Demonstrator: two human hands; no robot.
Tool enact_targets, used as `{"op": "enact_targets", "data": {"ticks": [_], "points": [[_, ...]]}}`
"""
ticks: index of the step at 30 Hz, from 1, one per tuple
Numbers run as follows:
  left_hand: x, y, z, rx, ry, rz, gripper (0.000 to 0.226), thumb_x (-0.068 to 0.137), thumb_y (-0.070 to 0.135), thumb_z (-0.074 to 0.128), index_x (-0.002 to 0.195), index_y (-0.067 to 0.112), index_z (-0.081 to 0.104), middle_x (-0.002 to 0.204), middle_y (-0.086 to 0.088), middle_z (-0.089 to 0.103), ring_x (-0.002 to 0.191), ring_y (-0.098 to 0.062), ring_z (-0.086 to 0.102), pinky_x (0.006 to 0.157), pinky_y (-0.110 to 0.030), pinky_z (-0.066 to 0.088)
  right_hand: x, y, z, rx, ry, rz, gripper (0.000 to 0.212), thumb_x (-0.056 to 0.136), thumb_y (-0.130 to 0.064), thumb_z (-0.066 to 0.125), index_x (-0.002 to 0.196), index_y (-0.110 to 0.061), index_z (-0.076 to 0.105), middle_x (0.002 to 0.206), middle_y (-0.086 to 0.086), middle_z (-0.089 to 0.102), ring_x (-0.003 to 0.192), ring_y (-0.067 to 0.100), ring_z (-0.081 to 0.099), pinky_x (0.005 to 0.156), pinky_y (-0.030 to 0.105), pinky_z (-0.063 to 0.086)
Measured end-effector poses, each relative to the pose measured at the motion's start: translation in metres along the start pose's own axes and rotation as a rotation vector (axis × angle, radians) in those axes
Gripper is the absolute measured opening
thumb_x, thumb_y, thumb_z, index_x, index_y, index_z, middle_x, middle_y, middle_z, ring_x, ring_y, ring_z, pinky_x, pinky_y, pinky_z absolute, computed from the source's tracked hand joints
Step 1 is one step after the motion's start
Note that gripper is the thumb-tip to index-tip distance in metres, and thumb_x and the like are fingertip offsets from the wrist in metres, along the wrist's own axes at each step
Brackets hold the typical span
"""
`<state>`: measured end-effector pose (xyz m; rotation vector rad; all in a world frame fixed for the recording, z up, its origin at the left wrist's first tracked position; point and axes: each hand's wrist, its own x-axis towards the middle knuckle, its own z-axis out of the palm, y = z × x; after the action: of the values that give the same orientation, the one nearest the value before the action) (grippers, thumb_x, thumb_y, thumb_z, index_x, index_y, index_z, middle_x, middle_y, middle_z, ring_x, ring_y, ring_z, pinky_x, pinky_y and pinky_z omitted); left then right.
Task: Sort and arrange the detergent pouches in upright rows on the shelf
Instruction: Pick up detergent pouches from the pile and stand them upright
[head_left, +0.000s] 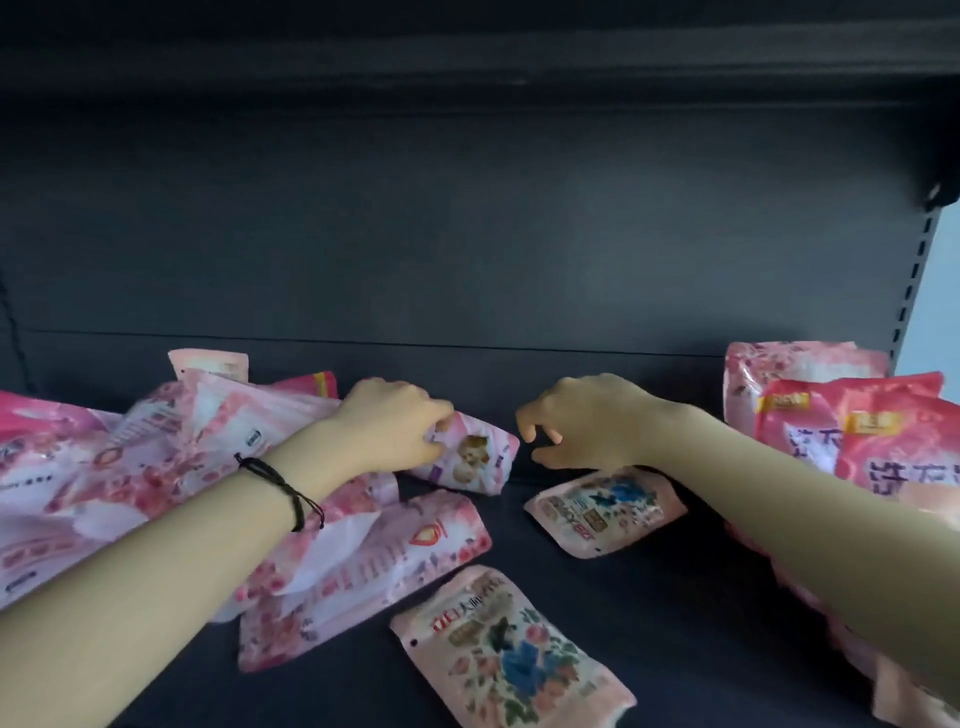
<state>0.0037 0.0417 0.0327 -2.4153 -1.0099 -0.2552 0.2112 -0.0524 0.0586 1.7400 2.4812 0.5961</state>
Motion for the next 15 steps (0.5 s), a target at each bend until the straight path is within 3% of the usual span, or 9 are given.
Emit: {"op": "enact_targets", "data": {"ticks": [4, 10, 15], "points": [[0.019, -0.043, 0.015, 0.079, 0.015, -0.007, 0.026, 0.086, 0.04, 0.051, 0.106, 0.026, 0.058, 0.105, -0.001, 0.064, 0.107, -0.023, 0.057, 0.076, -0.032, 0.033, 0.069, -0.01, 0.005, -0.063, -0.056, 0.044, 0.031, 0.091, -0.033, 0.051, 0.12, -0.024, 0.055, 0.106, 0.0, 0.061, 0.087, 0.022, 0.056, 0.064, 0.029, 0.039], [0.038, -0.077, 0.042, 0.001, -0.026, -0.078, 0.035, 0.086, 0.05, 0.051, 0.113, 0.028, 0.058, 0.11, 0.002, 0.063, 0.11, -0.021, 0.053, 0.088, -0.036, 0.034, 0.146, -0.028, 0.028, -0.184, -0.11, 0.121, 0.033, 0.093, -0.022, 0.047, 0.125, -0.016, 0.051, 0.114, 0.008, 0.061, 0.097, 0.028, 0.061, 0.065, 0.032, 0.04], [0.036, -0.084, 0.068, -0.205, 0.076, -0.196, 0.025, 0.088, 0.045, 0.049, 0.108, 0.032, 0.055, 0.108, 0.008, 0.062, 0.107, -0.018, 0.054, 0.085, -0.034, 0.032, 0.174, -0.037, 0.067, 0.061, -0.028, 0.258, 0.025, 0.098, -0.023, 0.041, 0.119, -0.011, 0.048, 0.112, 0.008, 0.064, 0.097, 0.03, 0.062, 0.066, 0.034, 0.041]]}}
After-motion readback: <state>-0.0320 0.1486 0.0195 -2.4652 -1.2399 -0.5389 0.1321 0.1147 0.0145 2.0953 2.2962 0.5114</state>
